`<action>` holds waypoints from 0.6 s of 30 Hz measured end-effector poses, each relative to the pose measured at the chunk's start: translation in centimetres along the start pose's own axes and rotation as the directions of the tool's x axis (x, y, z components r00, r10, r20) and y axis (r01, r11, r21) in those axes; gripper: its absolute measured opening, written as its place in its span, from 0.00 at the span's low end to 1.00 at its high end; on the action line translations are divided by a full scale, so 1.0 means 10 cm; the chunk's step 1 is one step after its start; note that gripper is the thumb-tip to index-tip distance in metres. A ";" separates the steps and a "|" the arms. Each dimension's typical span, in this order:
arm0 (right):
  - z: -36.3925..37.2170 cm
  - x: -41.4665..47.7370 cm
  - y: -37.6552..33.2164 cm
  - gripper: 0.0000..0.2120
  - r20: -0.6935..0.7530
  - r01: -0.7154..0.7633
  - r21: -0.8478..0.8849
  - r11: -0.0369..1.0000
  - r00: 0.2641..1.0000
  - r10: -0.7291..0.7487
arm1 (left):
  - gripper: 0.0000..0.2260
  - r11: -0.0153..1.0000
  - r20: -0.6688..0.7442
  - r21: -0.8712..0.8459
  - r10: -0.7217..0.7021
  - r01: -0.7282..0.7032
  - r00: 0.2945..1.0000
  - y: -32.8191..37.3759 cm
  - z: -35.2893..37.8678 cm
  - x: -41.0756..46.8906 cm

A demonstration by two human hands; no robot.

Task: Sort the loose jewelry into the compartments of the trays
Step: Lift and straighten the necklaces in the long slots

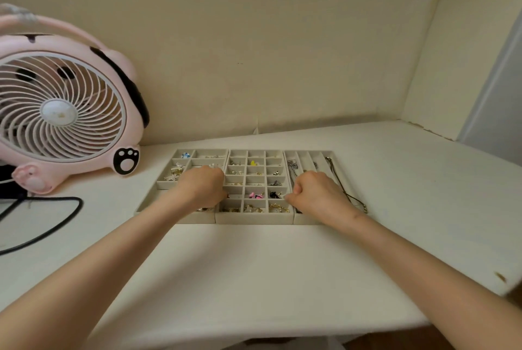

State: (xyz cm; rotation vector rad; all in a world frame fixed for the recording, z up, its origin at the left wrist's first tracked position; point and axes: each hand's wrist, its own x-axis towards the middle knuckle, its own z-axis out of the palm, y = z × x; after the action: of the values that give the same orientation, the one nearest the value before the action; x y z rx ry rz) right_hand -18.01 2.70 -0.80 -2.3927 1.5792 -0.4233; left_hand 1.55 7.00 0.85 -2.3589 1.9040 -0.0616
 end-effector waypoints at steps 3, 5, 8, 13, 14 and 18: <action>0.00 -0.11 -0.02 0.11 0.006 0.037 -0.023 0.999 0.999 -0.037 | 0.16 0.999 0.035 0.023 0.022 -0.023 0.999 -0.03 -0.03 -0.06; -0.02 -0.17 -0.03 0.11 0.026 0.068 -0.039 0.997 0.997 -0.067 | 0.15 0.998 0.063 0.046 0.044 -0.047 0.997 -0.04 -0.05 -0.10; -0.09 -0.21 -0.03 0.11 0.109 0.086 -0.036 0.996 0.991 -0.082 | 0.13 0.994 0.157 0.078 0.057 -0.070 0.986 -0.03 -0.13 -0.13; -0.28 0.14 0.06 0.10 0.067 0.052 0.085 0.995 0.996 -0.058 | 0.13 0.991 -0.060 0.032 0.128 -0.126 0.990 0.09 -0.22 -0.05; -0.28 0.26 0.08 0.07 -0.003 0.055 0.072 0.996 0.998 -0.055 | 0.11 0.982 -0.146 -0.050 0.171 -0.180 0.974 0.14 -0.22 -0.02; -0.15 0.70 0.16 0.05 -0.069 0.039 -0.039 0.998 0.997 -0.042 | 0.06 0.871 -0.385 -0.234 0.324 -0.431 0.864 0.31 -0.16 0.14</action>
State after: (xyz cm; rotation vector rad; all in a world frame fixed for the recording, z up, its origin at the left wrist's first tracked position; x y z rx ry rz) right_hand -17.36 -4.42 0.72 -2.4678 1.5833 -0.4941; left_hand -1.34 4.90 2.03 -2.1985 2.7054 -0.1451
